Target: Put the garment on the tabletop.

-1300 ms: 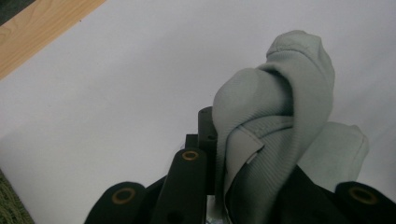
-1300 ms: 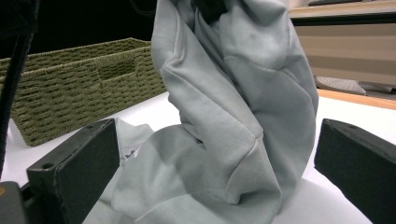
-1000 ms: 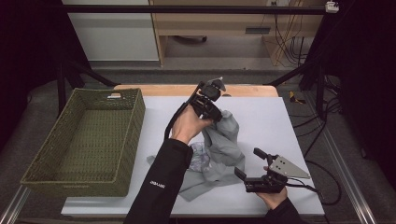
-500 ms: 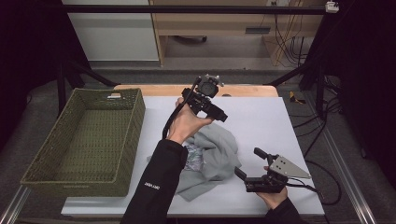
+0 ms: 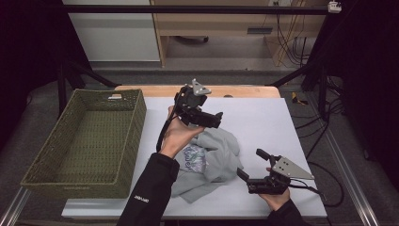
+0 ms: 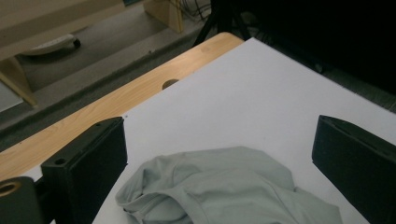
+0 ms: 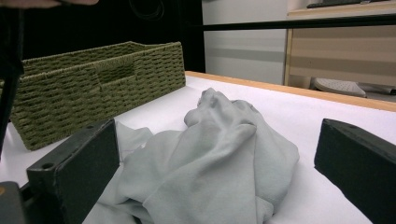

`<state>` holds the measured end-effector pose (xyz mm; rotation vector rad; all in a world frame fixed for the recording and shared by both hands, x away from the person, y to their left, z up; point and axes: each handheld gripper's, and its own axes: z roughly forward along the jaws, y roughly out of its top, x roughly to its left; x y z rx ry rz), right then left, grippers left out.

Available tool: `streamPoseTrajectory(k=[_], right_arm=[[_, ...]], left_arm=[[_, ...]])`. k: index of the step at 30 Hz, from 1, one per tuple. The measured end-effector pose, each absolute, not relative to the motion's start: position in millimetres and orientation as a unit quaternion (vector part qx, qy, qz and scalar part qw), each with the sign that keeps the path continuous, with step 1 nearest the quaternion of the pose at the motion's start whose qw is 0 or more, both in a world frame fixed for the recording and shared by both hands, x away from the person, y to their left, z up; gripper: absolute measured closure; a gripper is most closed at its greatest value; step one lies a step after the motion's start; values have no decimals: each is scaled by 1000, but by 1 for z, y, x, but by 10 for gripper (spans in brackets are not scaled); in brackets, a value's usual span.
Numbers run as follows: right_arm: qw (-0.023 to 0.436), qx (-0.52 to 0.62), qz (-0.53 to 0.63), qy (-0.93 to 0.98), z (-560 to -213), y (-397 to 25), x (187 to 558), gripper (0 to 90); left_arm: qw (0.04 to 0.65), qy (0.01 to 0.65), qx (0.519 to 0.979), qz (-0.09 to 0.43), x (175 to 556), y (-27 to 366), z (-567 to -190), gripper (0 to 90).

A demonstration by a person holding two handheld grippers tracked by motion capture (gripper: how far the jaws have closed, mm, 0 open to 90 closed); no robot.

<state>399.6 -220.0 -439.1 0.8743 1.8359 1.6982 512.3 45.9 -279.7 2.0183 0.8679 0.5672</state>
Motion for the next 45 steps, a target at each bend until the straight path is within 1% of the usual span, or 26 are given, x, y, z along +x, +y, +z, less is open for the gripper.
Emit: streamPoseTrajectory(k=[3,5,12,13,19,30,38,45], right_arm=[[237,326,625,668,-438,-219,399,4],[240,322,621,674,-438,-222,399,4],[231,331,623,670,-438,-220,399,4],[231,331,622,671,-438,-220,399,4],[236,325,623,671,-439,-222,400,4],[229,333,622,671,-439,-226,399,4],[235,327,624,669,-439,-227,401,4],[230,334,626,666,-438,-228,399,4]], left_arm=[[442,340,797,232,504,57,-286,30],[470,340,783,226,495,67,-297,31],[506,336,761,229,478,83,-317,35],[518,336,753,230,473,89,-324,35],[541,335,732,242,453,104,-344,37],[558,344,716,239,421,130,-376,38],[560,347,711,247,405,142,-387,33],[573,353,694,254,394,157,-395,33]])
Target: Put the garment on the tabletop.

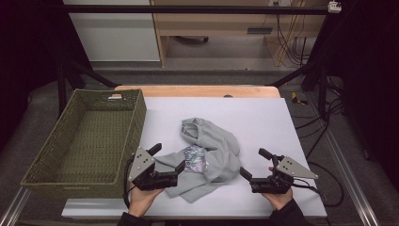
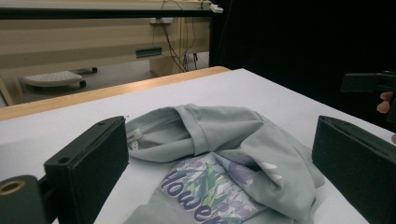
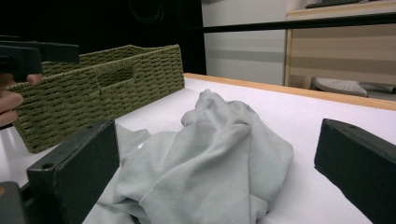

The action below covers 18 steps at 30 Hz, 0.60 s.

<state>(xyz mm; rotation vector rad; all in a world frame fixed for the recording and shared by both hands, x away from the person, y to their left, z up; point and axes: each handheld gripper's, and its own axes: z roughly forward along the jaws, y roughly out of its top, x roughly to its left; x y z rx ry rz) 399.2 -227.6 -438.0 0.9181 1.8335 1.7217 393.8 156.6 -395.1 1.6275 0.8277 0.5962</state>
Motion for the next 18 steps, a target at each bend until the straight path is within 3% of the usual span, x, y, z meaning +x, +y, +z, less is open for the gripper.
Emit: streamPoseTrajectory(k=[18], right_arm=[[233,333,623,669,-440,-228,398,4]], left_arm=[[570,366,690,255,386,175,-412,30]])
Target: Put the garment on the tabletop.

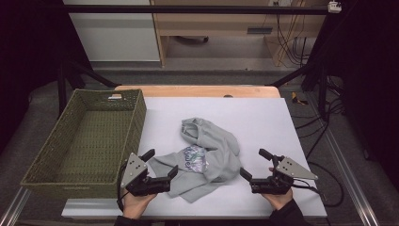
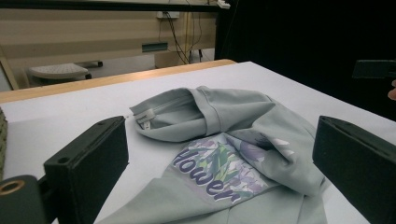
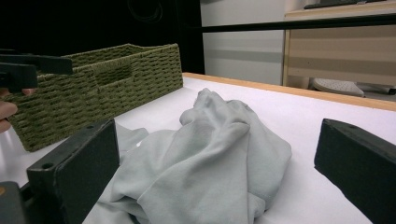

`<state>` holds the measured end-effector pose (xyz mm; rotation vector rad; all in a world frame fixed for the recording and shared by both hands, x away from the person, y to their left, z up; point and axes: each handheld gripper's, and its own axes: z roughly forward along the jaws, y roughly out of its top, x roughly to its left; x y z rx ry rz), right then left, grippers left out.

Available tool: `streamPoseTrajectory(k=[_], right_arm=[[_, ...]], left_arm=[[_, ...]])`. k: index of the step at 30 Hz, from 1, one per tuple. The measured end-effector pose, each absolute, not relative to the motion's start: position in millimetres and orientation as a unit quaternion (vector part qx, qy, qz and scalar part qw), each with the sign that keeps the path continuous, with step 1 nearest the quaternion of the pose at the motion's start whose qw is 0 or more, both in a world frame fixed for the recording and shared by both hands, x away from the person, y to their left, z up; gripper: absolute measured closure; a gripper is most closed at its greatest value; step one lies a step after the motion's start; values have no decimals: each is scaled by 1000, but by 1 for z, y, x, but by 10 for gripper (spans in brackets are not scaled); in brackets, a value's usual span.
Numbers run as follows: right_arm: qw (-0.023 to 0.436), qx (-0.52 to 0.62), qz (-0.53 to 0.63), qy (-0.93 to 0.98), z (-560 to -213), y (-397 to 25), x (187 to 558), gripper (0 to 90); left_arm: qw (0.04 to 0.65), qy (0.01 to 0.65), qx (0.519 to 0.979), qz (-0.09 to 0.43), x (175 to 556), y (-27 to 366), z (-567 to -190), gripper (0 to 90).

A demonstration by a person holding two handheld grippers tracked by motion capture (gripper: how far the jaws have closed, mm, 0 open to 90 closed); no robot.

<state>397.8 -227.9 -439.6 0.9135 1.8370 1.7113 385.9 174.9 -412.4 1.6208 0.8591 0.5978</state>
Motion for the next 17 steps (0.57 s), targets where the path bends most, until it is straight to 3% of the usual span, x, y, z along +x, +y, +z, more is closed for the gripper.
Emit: streamPoseTrajectory(k=[17], right_arm=[[226,334,625,668,-443,-230,397,4]], left_arm=[[576,379,674,265,381,193,-418,30]])
